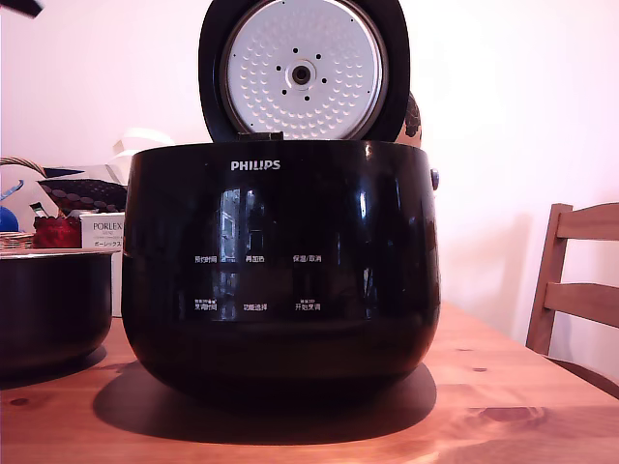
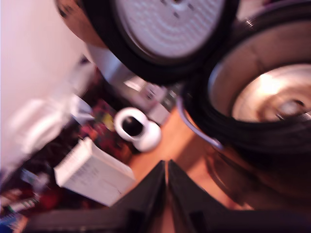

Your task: Pick up the metallic pot next to the rice cooker

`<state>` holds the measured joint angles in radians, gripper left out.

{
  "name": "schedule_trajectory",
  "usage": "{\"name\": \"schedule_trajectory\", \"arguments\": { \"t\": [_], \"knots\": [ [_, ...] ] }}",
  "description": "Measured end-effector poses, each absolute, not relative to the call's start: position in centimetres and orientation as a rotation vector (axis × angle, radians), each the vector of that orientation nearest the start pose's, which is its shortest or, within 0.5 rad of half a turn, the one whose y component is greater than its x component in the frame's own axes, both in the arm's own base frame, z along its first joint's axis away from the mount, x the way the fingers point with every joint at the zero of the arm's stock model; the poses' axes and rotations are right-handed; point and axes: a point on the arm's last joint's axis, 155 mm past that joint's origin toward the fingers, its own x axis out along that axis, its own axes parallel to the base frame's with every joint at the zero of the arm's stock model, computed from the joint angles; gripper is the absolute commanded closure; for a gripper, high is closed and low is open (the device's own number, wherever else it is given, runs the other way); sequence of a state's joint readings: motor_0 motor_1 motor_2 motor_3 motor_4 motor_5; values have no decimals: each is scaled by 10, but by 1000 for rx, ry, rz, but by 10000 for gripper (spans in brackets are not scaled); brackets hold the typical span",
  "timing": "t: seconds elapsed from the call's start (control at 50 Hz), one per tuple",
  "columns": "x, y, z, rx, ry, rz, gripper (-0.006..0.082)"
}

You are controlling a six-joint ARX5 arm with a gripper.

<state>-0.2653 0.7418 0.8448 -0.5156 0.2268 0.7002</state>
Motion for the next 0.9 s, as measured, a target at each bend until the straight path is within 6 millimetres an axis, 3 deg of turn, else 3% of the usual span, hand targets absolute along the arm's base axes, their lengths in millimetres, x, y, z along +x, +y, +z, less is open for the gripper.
{"name": "schedule_trajectory", "arguments": {
  "t": [0.06, 0.12, 0.34, 0.5, 0.9],
  "knots": [
    [265, -115, 264, 683, 254, -619, 424],
    [262, -114, 257, 683, 287, -628, 369],
    [240, -102, 217, 696, 481, -659, 363],
    [223, -90, 180, 715, 674, -685, 303],
    [246, -66, 133, 882, 884, -656, 281]
  ]
}}
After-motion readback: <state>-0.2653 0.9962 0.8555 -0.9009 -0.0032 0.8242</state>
